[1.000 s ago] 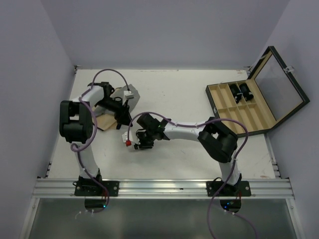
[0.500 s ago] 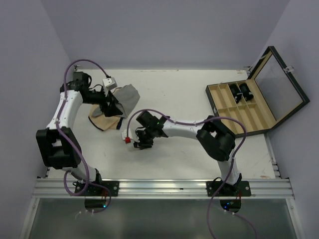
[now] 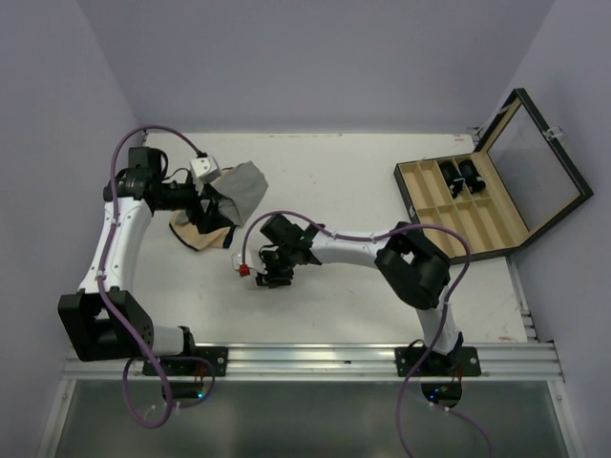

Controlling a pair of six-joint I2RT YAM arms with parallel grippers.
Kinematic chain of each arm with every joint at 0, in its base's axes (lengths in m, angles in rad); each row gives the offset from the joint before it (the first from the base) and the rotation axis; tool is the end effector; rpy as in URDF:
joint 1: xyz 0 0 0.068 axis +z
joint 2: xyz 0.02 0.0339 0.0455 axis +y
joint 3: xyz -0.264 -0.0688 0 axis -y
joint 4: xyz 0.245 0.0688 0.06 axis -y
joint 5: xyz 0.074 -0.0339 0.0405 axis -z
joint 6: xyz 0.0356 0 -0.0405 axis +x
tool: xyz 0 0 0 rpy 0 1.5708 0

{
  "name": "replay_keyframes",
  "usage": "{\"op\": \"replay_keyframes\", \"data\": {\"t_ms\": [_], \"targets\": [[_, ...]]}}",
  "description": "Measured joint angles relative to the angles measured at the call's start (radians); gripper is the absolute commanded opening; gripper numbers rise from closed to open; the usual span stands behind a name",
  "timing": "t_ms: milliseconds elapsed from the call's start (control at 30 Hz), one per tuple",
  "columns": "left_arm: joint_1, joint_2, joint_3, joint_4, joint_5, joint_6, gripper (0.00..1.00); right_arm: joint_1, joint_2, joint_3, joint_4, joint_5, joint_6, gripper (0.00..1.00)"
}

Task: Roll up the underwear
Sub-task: Place the rolled underwear into the container

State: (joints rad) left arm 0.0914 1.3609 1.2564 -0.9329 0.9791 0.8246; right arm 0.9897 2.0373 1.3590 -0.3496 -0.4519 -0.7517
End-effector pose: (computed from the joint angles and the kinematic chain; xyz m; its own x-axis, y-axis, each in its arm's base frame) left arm 0.2642 -0.0055 0.3250 -0.3109 0.3828 -0.8700 0.8804 0.4609 -0.1118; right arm 0.2186 0.3612 0.1515 0.2547 -0.7313 -0.6327 -0.9608 -0.2657 -0.0797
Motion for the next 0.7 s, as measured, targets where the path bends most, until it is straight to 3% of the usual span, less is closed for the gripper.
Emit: {"op": "replay_keyframes", "data": {"t_ms": [100, 200, 333, 400, 500, 533, 700], "targets": [[0.000, -0.002, -0.009, 0.000, -0.009, -0.004, 0.88, 0.006, 0.001, 0.002, 0.000, 0.019, 0.000, 0.43], [0.000, -0.005, -0.009, 0.003, -0.012, -0.005, 0.88, 0.012, 0.015, 0.016, -0.001, 0.047, 0.002, 0.34], [0.000, -0.011, -0.009, 0.003, -0.017, -0.006, 0.88, 0.013, 0.025, 0.033, -0.011, 0.062, 0.026, 0.07], [0.000, -0.016, -0.010, 0.004, -0.019, -0.013, 0.88, 0.016, 0.025, 0.033, -0.010, 0.071, 0.042, 0.00], [0.000, -0.036, -0.019, 0.017, -0.024, -0.032, 0.89, 0.015, 0.020, 0.033, -0.005, 0.070, 0.071, 0.00], [0.000, -0.048, -0.027, 0.027, -0.027, -0.042, 1.00, 0.010, 0.017, 0.030, -0.005, 0.063, 0.087, 0.00], [0.000, -0.114, -0.071, 0.068, -0.030, -0.101, 1.00, -0.077, -0.025, -0.002, -0.093, -0.071, 0.205, 0.00]]}}
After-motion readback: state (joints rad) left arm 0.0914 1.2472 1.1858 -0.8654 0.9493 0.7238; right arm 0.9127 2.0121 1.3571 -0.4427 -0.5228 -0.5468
